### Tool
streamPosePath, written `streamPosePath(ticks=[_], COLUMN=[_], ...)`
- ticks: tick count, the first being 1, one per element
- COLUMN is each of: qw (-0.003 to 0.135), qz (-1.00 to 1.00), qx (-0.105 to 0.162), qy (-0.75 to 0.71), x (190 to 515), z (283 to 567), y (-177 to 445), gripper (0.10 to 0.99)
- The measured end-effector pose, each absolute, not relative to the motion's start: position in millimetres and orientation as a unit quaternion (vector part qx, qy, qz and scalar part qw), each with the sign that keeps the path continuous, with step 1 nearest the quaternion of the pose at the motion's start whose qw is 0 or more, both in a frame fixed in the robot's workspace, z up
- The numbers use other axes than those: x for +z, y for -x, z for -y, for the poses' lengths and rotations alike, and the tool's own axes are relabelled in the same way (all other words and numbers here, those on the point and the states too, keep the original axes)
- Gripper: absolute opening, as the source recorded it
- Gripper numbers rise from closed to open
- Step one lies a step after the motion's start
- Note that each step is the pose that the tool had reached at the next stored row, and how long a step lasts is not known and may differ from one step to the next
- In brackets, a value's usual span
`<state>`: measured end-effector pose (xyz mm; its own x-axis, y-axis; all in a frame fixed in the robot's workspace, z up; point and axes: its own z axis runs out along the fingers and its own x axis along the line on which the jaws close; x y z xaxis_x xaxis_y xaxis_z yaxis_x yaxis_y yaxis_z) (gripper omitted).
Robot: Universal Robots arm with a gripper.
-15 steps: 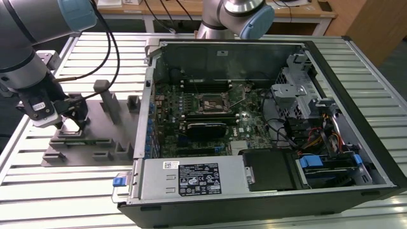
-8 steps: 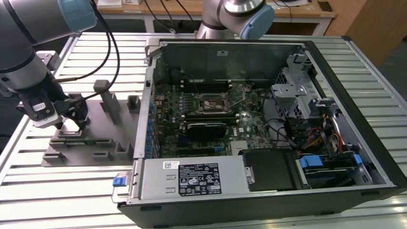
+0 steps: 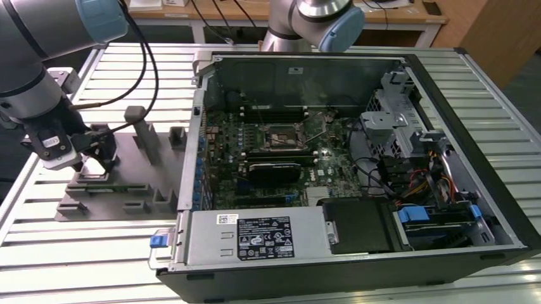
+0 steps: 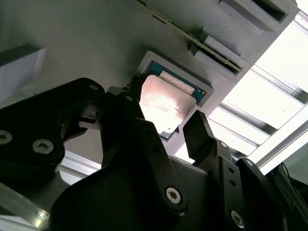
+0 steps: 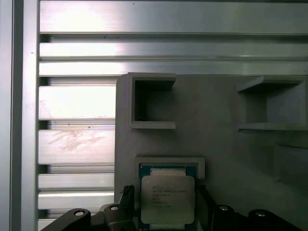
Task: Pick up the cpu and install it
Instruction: 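Pick up the cpu and move it towards the insertion slot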
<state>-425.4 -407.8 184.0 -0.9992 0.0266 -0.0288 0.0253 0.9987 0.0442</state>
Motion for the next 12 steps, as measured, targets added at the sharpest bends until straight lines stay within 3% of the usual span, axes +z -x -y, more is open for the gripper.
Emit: streamPosePath(ticks=[12], qw=[0.015], qz=[-1.0], qx=[0.022], qy=[-0.013], x=[184.6], z=[407.7], y=[424.3], gripper=[0.616])
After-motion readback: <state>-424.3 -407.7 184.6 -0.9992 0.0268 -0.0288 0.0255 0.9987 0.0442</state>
